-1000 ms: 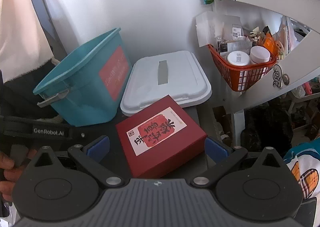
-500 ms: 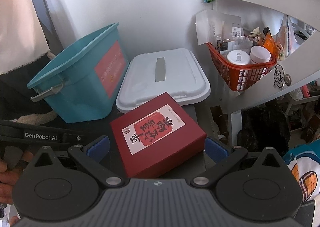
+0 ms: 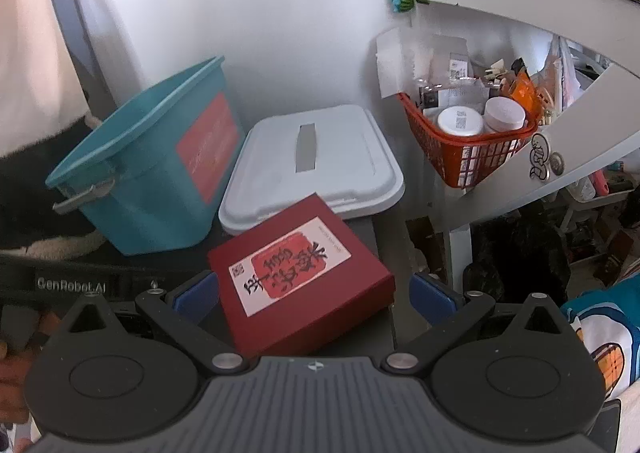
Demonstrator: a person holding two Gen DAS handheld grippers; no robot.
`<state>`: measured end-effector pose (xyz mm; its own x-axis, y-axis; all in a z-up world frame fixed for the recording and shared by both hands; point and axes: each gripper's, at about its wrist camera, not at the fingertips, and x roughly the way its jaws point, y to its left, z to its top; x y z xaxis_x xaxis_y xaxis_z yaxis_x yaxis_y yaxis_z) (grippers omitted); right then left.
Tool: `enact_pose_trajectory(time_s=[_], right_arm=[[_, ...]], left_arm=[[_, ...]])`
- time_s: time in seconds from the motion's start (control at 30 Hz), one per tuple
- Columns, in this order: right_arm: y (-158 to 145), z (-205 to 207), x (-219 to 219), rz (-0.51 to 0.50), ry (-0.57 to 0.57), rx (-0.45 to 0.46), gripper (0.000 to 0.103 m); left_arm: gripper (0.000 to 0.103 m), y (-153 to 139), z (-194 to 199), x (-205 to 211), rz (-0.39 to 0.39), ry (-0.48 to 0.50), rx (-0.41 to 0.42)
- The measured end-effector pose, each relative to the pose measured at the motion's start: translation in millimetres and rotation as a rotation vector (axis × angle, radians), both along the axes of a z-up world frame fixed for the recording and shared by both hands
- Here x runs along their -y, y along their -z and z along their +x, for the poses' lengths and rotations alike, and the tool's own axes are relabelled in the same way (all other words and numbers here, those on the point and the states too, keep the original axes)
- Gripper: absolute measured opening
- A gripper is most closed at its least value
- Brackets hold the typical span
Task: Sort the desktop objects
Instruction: 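Move the open right tool toward the dark red box on the table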
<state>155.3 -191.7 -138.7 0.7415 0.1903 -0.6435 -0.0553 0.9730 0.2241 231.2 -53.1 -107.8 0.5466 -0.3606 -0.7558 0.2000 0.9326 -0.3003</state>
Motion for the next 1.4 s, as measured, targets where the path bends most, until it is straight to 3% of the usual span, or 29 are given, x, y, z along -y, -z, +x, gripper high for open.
enact_pose_trajectory(time_s=[0.23, 0.57, 0.77, 1.03, 1.4], right_arm=[[8.5, 7.8, 6.4, -0.023, 0.034, -0.038, 0.103], [10.2, 12.8, 16.4, -0.009, 0.067, 0.027, 0.101], [15.1, 17.7, 19.0, -0.01, 0.07, 0.005, 0.079], [21.3, 18.2, 12.8, -0.041, 0.022, -0.033, 0.068], [18.9, 10.8, 6.5, -0.075, -0.021, -0.02, 0.056]], left_arm=[[0.055, -0.9, -1.0, -4.3, -0.014, -0.012, 0.002], [0.055, -0.8, -0.7, -7.5, -0.024, -0.015, 0.0], [0.055, 0.1, -0.3, -8.4, -0.026, -0.005, -0.002], [0.055, 3.3, -0.4, -4.9, -0.024, 0.0, -0.01], [0.055, 6.5, -2.3, 1.3, -0.02, 0.014, -0.018]])
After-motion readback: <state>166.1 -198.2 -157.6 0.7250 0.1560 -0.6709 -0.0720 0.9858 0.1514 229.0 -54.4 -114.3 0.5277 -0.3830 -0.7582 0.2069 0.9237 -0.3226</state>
